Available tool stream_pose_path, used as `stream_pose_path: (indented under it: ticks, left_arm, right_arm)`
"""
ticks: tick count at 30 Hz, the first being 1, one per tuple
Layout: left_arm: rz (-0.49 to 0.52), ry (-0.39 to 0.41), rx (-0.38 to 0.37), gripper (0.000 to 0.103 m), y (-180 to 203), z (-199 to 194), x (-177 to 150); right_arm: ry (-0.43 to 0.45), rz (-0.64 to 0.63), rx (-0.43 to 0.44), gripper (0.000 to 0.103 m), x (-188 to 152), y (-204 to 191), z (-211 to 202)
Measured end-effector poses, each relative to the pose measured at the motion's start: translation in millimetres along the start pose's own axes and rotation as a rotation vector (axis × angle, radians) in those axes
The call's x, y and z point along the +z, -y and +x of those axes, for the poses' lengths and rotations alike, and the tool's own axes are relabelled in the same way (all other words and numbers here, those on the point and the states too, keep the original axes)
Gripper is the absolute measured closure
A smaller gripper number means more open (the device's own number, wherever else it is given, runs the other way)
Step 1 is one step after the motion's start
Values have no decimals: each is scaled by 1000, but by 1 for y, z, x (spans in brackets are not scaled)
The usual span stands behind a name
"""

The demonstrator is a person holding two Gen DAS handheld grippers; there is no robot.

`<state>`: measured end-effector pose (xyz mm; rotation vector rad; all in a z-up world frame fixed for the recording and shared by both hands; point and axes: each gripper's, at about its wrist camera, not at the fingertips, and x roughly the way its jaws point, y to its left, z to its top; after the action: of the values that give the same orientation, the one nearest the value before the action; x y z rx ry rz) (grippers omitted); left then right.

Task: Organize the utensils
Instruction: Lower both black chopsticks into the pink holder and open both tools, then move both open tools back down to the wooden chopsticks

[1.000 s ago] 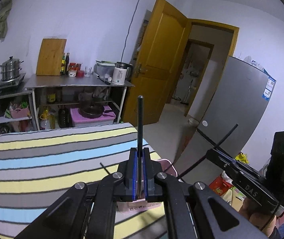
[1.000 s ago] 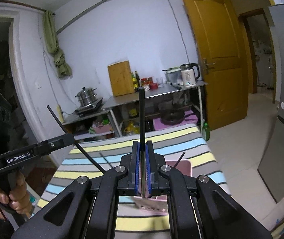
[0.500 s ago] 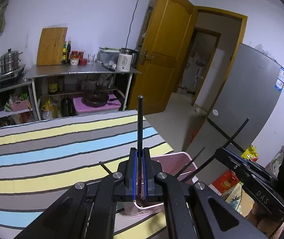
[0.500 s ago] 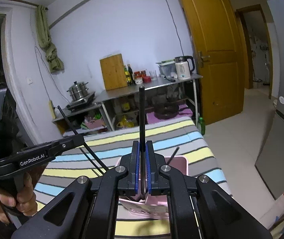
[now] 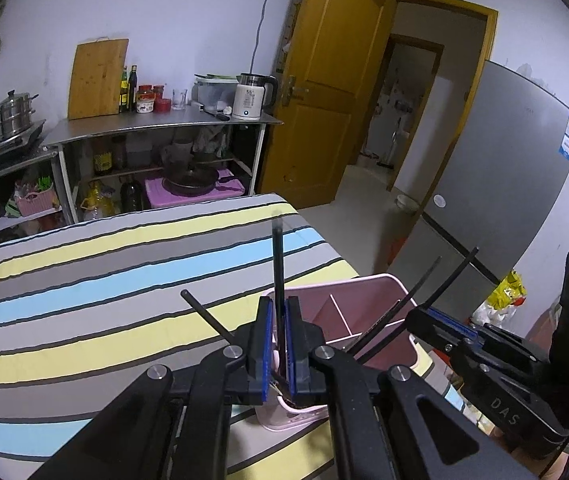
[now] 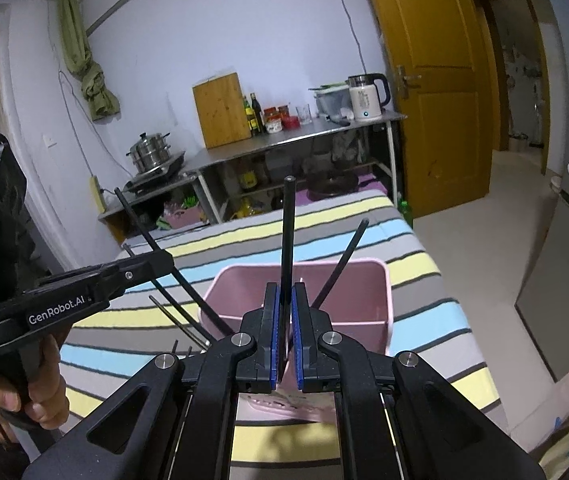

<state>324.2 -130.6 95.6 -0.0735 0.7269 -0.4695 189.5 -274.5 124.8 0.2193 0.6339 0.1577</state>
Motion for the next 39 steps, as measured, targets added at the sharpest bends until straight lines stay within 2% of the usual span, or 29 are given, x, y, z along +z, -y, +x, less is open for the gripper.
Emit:
stream_pose_path:
  ticks: [6, 8, 18, 27, 39]
  left_arm:
    - [-10, 28, -5, 94, -2, -13, -2]
    - [-10, 49, -8, 93, -2, -22, -2]
    - [-20, 105, 3, 92, -10, -71, -21]
    - [-29, 112, 43, 92, -22, -108, -66]
    - [-96, 80, 100, 92, -51, -139, -130]
  right_arm:
    - [-20, 19, -3, 95, -1, 5, 1]
    - [-13, 21, -3, 91, -1, 5, -3]
    - [7, 26, 9, 87, -10, 1, -25]
    - [23, -10, 44, 87, -28, -18, -49]
    - [-19, -31, 109, 87, -64, -43, -61]
